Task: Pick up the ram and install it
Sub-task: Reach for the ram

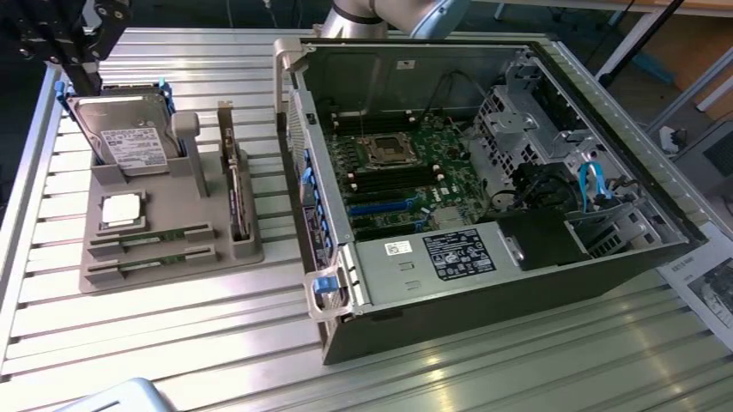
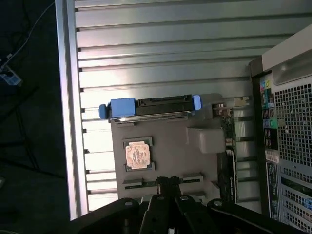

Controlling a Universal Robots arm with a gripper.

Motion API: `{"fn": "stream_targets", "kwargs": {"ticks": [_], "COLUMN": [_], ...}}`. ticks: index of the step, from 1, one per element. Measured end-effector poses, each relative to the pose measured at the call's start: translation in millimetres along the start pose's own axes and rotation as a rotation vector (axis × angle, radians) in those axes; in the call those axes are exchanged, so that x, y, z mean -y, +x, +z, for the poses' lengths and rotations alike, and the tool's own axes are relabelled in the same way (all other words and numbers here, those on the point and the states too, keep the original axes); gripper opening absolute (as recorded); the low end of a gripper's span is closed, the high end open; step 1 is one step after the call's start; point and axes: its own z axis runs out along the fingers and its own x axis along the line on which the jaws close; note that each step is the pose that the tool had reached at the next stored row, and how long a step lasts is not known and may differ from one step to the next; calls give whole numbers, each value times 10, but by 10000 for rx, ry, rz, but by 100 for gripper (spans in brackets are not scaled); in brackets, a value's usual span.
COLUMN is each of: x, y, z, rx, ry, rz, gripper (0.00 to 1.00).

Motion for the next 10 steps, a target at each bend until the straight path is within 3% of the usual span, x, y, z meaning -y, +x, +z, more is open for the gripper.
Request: {"fn": "stream_targets", "kwargs": {"ticks": [7, 10], "x": [24, 26], "y": [318, 337], "z": [-8, -9], "rx": [1, 1], "ry": [-1, -1], "rz": [0, -1], "gripper": [10, 10]}}
